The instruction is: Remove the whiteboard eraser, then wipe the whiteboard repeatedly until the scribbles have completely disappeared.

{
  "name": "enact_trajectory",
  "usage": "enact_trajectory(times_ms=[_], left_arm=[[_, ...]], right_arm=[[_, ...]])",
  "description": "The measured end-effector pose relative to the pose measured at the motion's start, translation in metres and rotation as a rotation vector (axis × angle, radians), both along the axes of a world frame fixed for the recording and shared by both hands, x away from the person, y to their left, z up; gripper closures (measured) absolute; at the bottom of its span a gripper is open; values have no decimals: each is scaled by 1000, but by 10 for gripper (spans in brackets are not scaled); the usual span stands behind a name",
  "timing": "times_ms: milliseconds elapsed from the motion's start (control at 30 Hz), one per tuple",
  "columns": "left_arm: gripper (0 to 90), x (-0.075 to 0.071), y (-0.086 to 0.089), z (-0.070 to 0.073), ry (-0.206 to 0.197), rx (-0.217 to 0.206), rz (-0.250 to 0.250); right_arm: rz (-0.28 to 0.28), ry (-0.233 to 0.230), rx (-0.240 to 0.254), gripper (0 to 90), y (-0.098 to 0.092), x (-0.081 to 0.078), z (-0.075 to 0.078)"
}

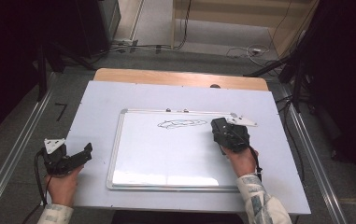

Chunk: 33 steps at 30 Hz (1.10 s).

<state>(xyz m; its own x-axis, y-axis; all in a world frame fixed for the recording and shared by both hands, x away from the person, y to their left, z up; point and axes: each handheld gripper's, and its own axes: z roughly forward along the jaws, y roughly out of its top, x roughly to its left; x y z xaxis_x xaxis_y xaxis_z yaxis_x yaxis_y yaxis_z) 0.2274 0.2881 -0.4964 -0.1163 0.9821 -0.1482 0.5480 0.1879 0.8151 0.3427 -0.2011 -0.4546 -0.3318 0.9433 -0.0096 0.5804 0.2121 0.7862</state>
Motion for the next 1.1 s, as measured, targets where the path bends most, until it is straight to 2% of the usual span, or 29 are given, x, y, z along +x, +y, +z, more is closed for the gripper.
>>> enact_trajectory(times_ms=[533,967,1100], left_arm=[[85,1,0,0,4,0,0],[85,0,0,0,-2,3,-4],[86,0,0,0,-1,2,-4]], right_arm=[[6,6,-14,386,6,10,-5],[1,1,-20,386,9,26,-9],[-1,17,-32,386,12,32,-12]])
